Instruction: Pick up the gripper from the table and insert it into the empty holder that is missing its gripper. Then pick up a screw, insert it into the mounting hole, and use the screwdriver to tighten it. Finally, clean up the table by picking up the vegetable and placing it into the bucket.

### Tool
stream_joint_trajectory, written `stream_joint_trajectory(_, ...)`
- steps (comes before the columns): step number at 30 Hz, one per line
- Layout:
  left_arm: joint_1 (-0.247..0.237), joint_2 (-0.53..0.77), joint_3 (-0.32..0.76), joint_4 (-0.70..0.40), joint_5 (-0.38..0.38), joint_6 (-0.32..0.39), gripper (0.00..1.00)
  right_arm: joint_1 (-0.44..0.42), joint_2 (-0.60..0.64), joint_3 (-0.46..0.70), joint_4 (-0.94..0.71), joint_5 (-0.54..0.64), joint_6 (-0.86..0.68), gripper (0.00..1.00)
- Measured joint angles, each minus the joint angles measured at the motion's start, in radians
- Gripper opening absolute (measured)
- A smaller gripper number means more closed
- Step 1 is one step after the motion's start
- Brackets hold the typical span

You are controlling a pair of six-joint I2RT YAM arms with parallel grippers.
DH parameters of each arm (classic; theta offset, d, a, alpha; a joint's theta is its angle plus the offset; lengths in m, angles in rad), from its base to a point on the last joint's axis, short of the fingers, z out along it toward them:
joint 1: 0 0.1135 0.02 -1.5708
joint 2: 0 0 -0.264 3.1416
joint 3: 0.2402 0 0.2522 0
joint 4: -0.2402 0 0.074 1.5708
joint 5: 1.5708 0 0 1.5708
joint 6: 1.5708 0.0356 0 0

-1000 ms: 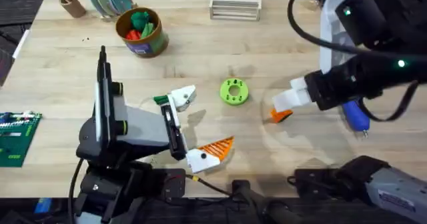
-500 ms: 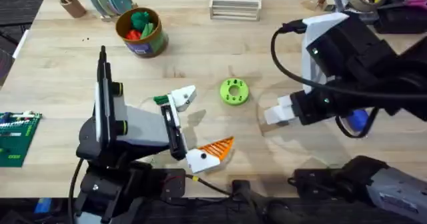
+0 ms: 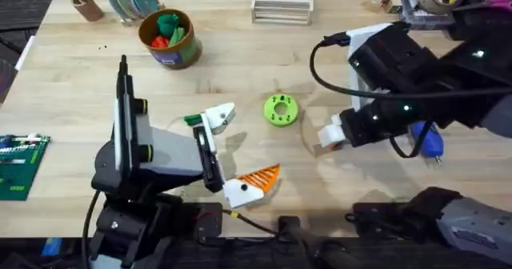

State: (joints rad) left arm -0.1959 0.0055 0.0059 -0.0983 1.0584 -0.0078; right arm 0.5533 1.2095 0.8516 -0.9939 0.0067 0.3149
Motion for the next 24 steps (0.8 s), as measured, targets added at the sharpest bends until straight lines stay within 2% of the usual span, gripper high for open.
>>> stream_joint_trajectory(8,0.0,0.0,0.0,0.0,0.0,0.0,0.993,0.0,0.001,0.0,0.004,0.0,0.0,0.577)
stream_joint_trajectory(24,0.0,0.0,0.0,0.0,0.0,0.0,0.993,0.0,0.001,0.0,0.029,0.0,0.0,0.371)
